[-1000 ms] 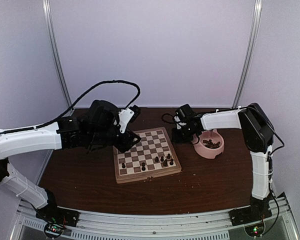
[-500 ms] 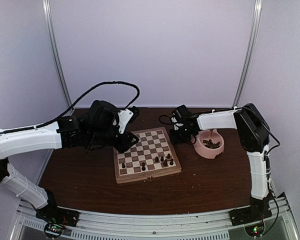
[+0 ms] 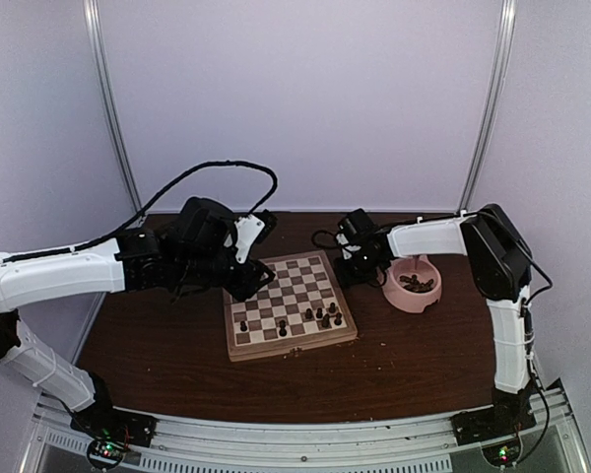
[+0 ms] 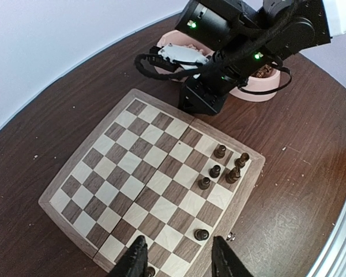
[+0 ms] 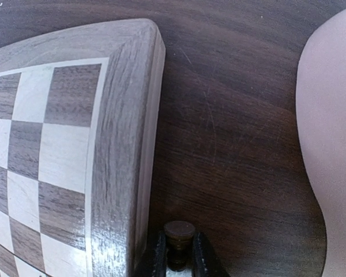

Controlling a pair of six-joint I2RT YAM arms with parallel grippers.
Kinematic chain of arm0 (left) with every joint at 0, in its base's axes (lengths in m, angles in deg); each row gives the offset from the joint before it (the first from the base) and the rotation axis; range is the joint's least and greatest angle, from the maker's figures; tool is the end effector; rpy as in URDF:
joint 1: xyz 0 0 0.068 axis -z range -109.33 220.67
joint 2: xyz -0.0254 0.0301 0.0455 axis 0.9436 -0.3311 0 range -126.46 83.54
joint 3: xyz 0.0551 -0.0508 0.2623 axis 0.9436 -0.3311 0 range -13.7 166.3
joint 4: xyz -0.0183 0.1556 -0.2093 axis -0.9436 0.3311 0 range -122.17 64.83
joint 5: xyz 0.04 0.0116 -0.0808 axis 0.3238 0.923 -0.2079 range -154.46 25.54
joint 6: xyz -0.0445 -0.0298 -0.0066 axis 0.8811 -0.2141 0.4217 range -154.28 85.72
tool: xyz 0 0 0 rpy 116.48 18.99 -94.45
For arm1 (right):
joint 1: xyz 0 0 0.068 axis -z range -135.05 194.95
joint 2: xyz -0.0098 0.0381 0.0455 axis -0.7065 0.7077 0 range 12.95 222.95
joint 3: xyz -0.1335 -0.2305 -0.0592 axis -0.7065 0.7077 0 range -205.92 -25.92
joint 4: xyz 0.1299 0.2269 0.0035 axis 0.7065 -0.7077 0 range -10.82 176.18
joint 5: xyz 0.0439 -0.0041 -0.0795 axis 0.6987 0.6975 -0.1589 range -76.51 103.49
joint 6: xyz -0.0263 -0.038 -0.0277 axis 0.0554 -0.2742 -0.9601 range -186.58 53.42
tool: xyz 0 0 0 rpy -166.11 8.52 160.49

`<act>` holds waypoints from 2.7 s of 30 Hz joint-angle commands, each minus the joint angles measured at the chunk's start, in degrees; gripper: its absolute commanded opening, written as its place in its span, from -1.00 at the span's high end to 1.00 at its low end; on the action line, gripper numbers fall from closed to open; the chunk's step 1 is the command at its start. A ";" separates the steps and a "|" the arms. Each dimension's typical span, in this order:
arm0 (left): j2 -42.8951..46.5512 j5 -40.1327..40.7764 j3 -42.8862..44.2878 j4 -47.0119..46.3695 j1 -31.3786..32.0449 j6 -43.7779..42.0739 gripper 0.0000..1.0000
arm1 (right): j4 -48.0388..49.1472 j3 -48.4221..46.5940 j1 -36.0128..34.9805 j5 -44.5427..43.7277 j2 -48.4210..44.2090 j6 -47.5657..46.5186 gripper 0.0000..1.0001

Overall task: Set up the chess pieces on the board
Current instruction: Place the pawn on the chessboard, then pick up the pawn from the chessboard.

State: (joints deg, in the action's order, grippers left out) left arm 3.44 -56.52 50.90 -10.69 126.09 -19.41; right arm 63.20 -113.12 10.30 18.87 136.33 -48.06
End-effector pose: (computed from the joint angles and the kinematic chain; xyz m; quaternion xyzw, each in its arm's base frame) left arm 0.1822 -0.2557 0.3001 0.2803 0.8481 -0.2057 0.3998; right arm 0.3720 0.2611 0.1439 -0.1474 0.9517 0.1593 0.2173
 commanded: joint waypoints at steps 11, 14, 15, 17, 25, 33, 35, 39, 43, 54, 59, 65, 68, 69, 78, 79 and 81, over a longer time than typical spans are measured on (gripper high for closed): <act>-1.49 -2.22 1.96 -2.82 -0.57 0.35 0.23 | 0.82 11.90 -0.36 4.75 -18.09 -9.56 0.69; -1.80 -3.10 1.95 -2.84 -1.13 1.80 0.23 | 0.65 12.64 -0.76 9.76 -20.01 -11.19 0.69; -1.87 -3.94 1.94 -2.82 -1.51 2.64 0.23 | 1.07 13.05 -1.02 11.22 -20.79 -11.66 0.69; -1.62 -5.34 1.71 -2.90 -2.35 4.10 0.23 | 2.75 14.12 -1.69 13.81 -22.56 -12.70 0.69; 1.40 -5.04 -1.58 -3.69 -5.85 8.45 0.23 | 3.39 9.04 -5.73 19.10 -20.18 -15.40 0.71; 5.13 -1.53 -7.22 -2.89 -7.31 10.25 0.13 | 1.57 2.34 -13.02 16.34 -14.13 -17.72 0.72; 6.29 -0.60 -8.54 -2.18 -7.50 10.35 0.13 | 1.52 1.03 -13.97 16.05 -12.56 -17.45 0.72; 9.22 1.64 -10.89 -0.84 -7.82 10.35 0.13 | 0.55 -1.99 -15.19 15.98 -9.12 -17.08 0.72; 12.31 2.78 -13.31 -0.25 -7.96 10.60 0.12 | 0.70 -4.49 -15.27 16.15 -5.28 -16.54 0.72; 13.22 5.22 -14.39 1.64 -8.05 7.99 0.07 | -2.47 -11.90 -15.35 12.61 1.70 -15.94 0.66; 12.39 4.75 -14.27 2.27 -8.05 7.33 0.06 | -2.28 -11.99 -15.33 11.40 1.99 -15.83 0.65; 11.43 3.97 -13.89 2.03 -8.10 7.18 0.03 | -2.67 -12.04 -15.36 10.48 1.80 -15.90 0.32; 10.87 3.57 -13.06 2.72 -8.05 7.02 -0.02 | -2.68 -12.04 -15.33 9.96 1.16 -15.96 0.24; 10.72 3.61 -12.94 2.83 -8.05 6.97 -0.04 | -2.53 -11.76 -15.31 9.73 0.76 -15.97 0.24; 4.47 1.64 -9.16 2.79 -8.05 5.67 -0.07 | 4.39 -2.95 -14.13 7.91 -8.01 -16.18 0.29; 3.58 1.15 -8.06 3.30 -8.05 5.22 -0.07 | 5.15 -1.96 -13.70 7.97 -9.01 -16.10 0.30; 0.75 -0.69 -6.03 4.30 -8.05 4.64 -0.06 | 6.60 0.11 -12.93 7.87 -10.84 -15.71 0.31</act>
State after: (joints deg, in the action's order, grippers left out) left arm 7.97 -53.81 40.06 -7.11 118.59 -12.72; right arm 64.62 -116.04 -4.30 28.21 131.32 -64.67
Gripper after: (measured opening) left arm 0.535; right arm 0.349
